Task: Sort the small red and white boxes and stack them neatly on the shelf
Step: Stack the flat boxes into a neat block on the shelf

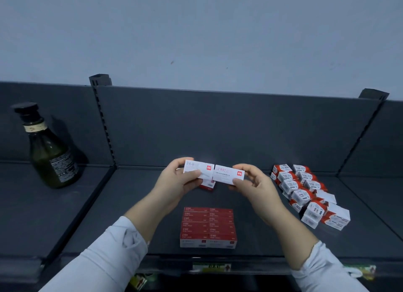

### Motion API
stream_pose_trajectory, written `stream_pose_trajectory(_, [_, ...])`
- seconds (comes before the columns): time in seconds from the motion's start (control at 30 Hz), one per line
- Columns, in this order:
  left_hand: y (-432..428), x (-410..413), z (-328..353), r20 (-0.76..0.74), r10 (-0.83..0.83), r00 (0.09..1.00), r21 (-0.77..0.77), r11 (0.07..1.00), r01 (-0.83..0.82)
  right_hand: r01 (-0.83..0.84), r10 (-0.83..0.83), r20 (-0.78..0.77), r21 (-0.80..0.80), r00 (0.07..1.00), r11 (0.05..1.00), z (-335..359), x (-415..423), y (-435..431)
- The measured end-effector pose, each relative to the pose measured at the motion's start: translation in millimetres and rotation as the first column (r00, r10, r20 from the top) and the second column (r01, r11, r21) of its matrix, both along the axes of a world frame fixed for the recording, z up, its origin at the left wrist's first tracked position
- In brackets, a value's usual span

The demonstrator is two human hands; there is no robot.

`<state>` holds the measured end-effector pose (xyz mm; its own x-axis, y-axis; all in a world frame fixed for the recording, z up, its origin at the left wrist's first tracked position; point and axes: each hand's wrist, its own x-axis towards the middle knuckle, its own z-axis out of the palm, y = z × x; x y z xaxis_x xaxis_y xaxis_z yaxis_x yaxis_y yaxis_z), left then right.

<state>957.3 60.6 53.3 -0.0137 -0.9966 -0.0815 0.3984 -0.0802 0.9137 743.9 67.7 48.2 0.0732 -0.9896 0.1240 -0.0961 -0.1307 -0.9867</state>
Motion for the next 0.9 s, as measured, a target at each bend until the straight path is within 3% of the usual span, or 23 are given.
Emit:
stream_pose_trajectory(0.53, [7.5, 1.9, 1.8, 0.052, -0.054, 0.997, -0.034, 0.998, 0.055, -0.018, 0.018, -0.002, -0.008, 1.0, 1.0, 2.8, -1.1, 0.3])
stream_pose_trajectory(0.8, [14.6, 6.5, 1.4, 0.33, -0.026, 0.944, -0.093, 0.994, 0.06, -0.014, 0.015, 0.035, -0.005, 0.999, 1.0, -0.3, 2.6, -1.1])
stream_pose_trajectory(0.9, [12.5, 8.9, -0.6, 0.256, -0.084, 0.963, -0.09, 0.99, 0.111, -0.005, 0.004, 0.049, 0.007, 0.999, 1.0, -2.6, 5.0, -2.3])
